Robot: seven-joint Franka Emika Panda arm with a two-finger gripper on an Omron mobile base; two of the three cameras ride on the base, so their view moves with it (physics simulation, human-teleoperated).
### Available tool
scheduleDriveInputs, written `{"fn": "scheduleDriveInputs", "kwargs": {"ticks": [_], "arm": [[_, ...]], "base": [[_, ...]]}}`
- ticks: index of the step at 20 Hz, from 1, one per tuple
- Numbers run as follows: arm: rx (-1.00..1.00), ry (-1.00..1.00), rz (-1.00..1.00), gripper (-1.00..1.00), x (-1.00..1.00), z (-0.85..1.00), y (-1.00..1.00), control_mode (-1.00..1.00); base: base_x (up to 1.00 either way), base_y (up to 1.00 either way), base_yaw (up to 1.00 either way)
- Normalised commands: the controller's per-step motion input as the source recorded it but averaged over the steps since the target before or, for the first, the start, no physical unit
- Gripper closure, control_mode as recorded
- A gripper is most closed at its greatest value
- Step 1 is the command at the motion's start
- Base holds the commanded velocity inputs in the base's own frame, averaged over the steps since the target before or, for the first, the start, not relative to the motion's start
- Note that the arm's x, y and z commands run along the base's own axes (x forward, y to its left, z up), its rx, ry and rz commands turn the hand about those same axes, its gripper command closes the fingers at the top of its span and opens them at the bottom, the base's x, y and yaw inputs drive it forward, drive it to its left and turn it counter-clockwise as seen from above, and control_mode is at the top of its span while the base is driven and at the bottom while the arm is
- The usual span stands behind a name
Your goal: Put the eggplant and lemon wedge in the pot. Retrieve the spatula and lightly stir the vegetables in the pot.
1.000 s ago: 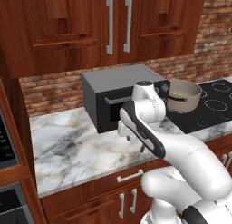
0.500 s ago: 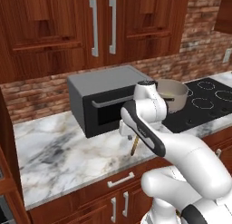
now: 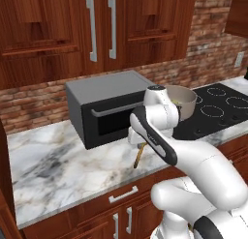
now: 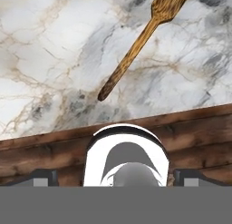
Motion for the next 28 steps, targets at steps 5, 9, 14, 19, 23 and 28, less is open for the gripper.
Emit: {"fn": "scheduleDriveInputs", "kwargs": {"ticks": [5,9,14,19,23,28], "arm": [[0.00,0.00,-0.12,-1.00,0.32,-0.22,0.09,-1.00],[0.04,-0.17,-0.09,-1.00,0.89,-0.68,0.17,-1.00],[0.03,-0.10,-0.08,-1.00,0.26,-0.40,0.13,-1.00],[0.00,0.08,-0.03,-1.00,0.12,-0.66,0.00,-1.00],[0.00,0.12,-0.01,-1.00,-0.23,-0.25,-0.05,-1.00],[0.00,0.07,-0.04,-1.00,-0.12,-0.47,0.02,-1.00]], "base": [[0.00,0.00,0.00],[0.00,0.00,0.00],[0.00,0.00,0.00],[0.00,0.00,0.00],[0.00,0.00,0.00],[0.00,0.00,0.00]]}}
